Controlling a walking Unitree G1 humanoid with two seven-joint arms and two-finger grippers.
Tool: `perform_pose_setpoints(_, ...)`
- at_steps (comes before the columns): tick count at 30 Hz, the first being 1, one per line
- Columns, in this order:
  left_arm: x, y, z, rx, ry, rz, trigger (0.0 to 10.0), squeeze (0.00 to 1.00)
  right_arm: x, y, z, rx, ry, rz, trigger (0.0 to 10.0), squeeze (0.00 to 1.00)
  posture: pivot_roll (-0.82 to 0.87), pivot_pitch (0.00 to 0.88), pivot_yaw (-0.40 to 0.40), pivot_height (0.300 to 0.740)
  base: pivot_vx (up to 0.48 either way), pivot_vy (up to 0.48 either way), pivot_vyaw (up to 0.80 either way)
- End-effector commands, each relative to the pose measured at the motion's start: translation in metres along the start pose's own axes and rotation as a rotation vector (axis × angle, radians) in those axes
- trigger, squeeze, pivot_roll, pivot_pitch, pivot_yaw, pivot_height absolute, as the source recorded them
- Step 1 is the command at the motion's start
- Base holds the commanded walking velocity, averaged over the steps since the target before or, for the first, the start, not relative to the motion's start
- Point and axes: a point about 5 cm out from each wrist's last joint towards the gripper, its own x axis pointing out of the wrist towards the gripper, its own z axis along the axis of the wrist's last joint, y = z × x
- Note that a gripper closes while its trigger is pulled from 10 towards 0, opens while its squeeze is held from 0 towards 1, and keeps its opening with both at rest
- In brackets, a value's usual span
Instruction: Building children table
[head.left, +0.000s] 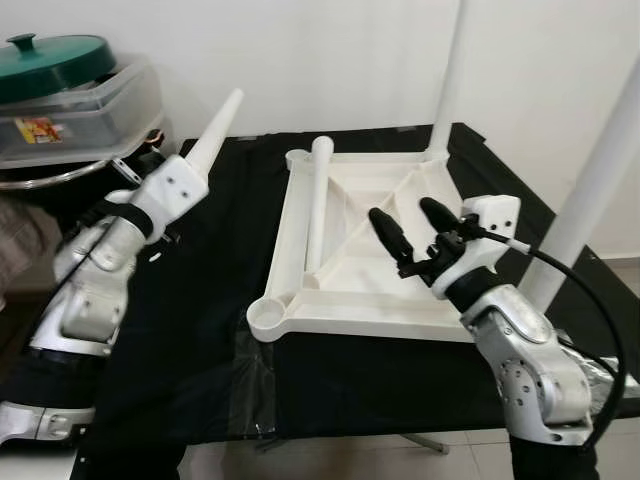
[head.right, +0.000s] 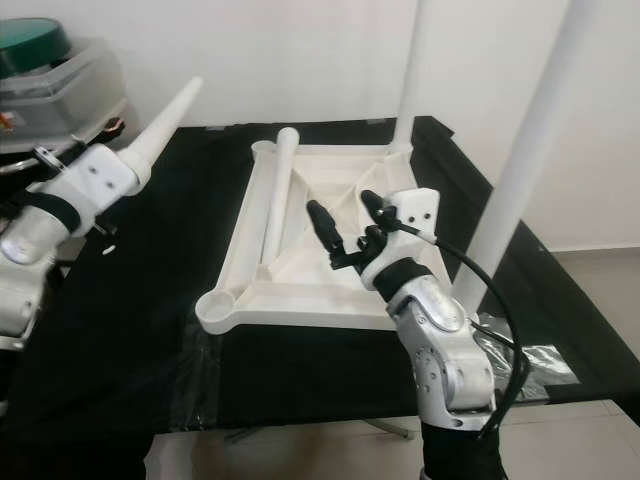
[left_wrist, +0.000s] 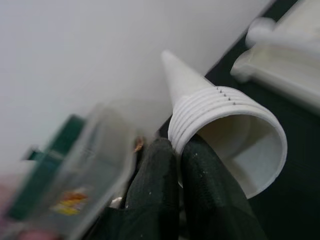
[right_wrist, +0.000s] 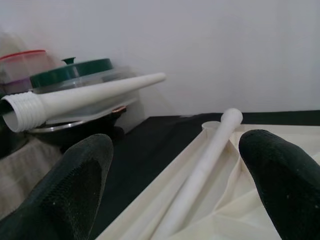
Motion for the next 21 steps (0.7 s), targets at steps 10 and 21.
perform_pose_setpoints(10, -0.037, 0.005, 0.026, -0.862, -0.466, -0.200, 0.0, 0.00, 0.008, 0.018, 0.037, 0.765, -0.290, 0.322, 10.0, 0.00, 0.02, 0.012, -0.017, 0.740, 0.000, 0.000, 0.00)
perform_pose_setpoints(21, -0.052, -0.030, 0.031, -1.137, -0.550, -0.373, 0.0, 0.00, 0.006, 0.023, 0.026, 0.855, -0.258, 0.360, 10.0, 0.00, 0.02, 0.014, -0.023, 0.740, 0.000, 0.000, 0.00)
